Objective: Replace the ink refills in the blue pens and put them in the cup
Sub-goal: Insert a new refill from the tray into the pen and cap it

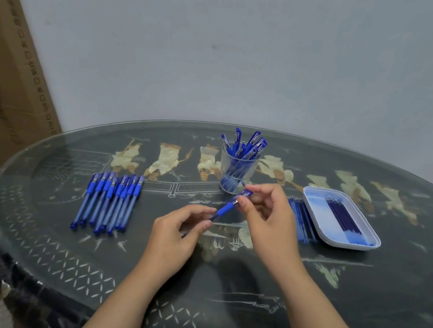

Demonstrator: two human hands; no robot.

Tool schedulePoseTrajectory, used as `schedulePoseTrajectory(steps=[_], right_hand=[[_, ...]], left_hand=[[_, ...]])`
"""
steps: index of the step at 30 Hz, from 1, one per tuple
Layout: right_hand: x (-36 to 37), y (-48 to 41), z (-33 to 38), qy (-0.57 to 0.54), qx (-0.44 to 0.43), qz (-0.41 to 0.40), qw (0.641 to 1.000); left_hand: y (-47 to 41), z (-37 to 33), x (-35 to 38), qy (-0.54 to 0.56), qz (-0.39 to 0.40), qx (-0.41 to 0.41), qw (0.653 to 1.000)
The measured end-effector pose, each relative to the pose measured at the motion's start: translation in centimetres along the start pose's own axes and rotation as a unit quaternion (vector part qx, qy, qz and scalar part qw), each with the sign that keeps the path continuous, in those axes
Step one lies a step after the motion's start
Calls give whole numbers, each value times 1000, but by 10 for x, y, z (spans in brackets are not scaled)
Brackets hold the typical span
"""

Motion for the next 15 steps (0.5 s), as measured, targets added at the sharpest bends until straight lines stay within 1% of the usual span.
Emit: schedulePoseTrajectory(steps=[2, 6, 9, 11, 15], right_hand=[[-2, -8, 11, -2, -25, -26, 999], [-10, -39, 45, 3, -95, -90, 991], [-10, -67, 74, 10, -160, -125, 979], [-6, -83, 88, 21, -196, -139, 970], [6, -105, 92, 57, -246, -158, 955]], left_hand=[[-4, 2, -8, -26, -29, 17, 999], [-10, 14, -27, -66, -86, 2, 994], [-10, 21, -30, -69, -89, -27, 993], [-10, 22, -29, -77, -82, -32, 993], [-12, 25, -28, -68, -89, -46, 993]])
Point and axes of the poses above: each hand's wrist, its own y-axis away from the middle knuckle, its own x-axis out of the palm, z = x × y, the point moved 2 cm from there along -y, towards the middle knuckle, and after that the axes turned 12 degrees about -z, right-handed, at the moved point
